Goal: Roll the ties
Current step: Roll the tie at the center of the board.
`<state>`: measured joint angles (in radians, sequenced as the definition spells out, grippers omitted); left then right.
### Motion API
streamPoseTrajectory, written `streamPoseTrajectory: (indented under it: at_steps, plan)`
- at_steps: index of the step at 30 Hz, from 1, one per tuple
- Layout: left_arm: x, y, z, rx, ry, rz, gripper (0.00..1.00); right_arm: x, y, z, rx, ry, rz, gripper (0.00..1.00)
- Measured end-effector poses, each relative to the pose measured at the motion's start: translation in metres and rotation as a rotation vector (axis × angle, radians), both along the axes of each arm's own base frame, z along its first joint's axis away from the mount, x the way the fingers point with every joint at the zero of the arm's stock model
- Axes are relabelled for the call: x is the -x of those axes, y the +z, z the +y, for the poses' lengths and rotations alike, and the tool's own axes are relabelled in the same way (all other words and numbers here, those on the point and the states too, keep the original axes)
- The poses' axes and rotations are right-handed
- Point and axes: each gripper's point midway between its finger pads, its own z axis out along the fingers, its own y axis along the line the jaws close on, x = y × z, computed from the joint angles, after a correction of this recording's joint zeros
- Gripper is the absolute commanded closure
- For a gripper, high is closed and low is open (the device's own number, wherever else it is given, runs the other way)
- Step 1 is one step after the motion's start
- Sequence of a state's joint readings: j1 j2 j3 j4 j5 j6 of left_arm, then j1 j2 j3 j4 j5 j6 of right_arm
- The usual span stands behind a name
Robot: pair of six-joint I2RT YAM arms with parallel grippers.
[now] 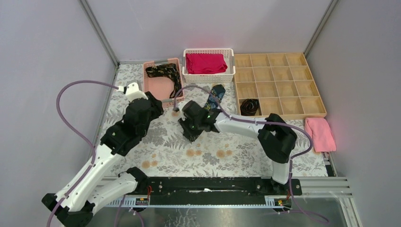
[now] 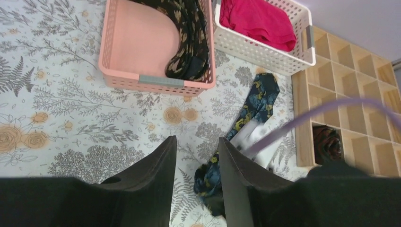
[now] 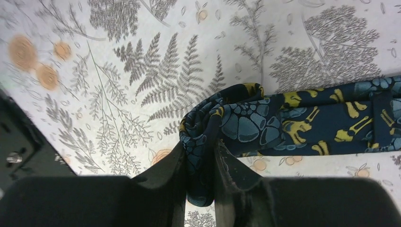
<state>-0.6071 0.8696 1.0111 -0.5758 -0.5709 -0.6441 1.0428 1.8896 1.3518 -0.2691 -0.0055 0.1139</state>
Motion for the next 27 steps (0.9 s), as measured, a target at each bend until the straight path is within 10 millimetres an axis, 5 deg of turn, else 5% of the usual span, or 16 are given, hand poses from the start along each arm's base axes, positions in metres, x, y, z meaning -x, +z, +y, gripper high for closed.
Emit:
streamPoseTrajectory:
  at_steps: [4,13,27]
  plan:
    - [0.009,-0.022,-0.006,-0.008,-0.042,0.031,0.52,-0.022,0.007,-0.009,-0.128,-0.043,0.149,0.93]
    - [0.015,-0.102,-0.046,-0.073,-0.211,0.165,0.18,-0.039,0.002,-0.02,-0.331,-0.056,0.472,0.92]
    - [-0.007,-0.153,-0.099,-0.087,-0.383,0.197,0.11,-0.069,-0.021,-0.047,-0.531,-0.127,0.823,0.9]
